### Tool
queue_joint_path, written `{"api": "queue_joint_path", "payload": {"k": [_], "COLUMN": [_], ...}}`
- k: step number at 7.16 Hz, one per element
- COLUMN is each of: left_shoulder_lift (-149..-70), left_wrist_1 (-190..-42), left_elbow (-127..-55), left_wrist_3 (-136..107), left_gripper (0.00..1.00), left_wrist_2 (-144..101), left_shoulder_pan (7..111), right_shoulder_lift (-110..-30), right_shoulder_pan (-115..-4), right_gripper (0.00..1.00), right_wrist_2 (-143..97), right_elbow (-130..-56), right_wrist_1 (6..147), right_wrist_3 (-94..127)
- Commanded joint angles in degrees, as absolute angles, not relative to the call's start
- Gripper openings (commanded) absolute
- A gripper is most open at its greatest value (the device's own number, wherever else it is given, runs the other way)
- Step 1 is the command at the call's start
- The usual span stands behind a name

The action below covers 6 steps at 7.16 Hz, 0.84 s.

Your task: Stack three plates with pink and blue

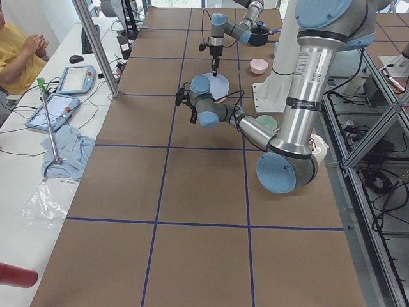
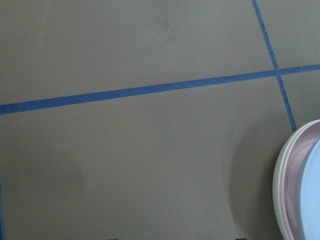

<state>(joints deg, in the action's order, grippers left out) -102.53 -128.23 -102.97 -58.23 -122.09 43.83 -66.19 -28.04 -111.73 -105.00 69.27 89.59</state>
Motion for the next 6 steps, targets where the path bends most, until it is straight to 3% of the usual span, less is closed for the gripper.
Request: {"api": "queue_joint_path", "payload": {"k": [1,3,6], "left_shoulder_lift": [-102.6,-102.4,-98.6], "left_wrist_1": [-128.2,-128.2,-128.2], "left_elbow": [-102.5,-102.3,-103.0], "left_wrist_3": [-58.3,-57.9,-51.1], "left_gripper": [0.83,0.84,0.83], "left_wrist_2": [-122.0,-121.9,-122.3], "left_shoulder_pan": [43.7,43.8,46.2], "right_shoulder_lift": [-66.5,-67.0,-73.7], "right_shoulder_pan": [-28.0,-29.0,-38.7], "right_gripper": [0.99,1.0,1.0], "right_wrist_2": [-111.5,-112.4,-120.7], "right_elbow": [-104.8,-104.8,-105.2], "right_wrist_1": [69.3,69.3,69.3], "right_wrist_3": [89.3,88.9,84.0]}}
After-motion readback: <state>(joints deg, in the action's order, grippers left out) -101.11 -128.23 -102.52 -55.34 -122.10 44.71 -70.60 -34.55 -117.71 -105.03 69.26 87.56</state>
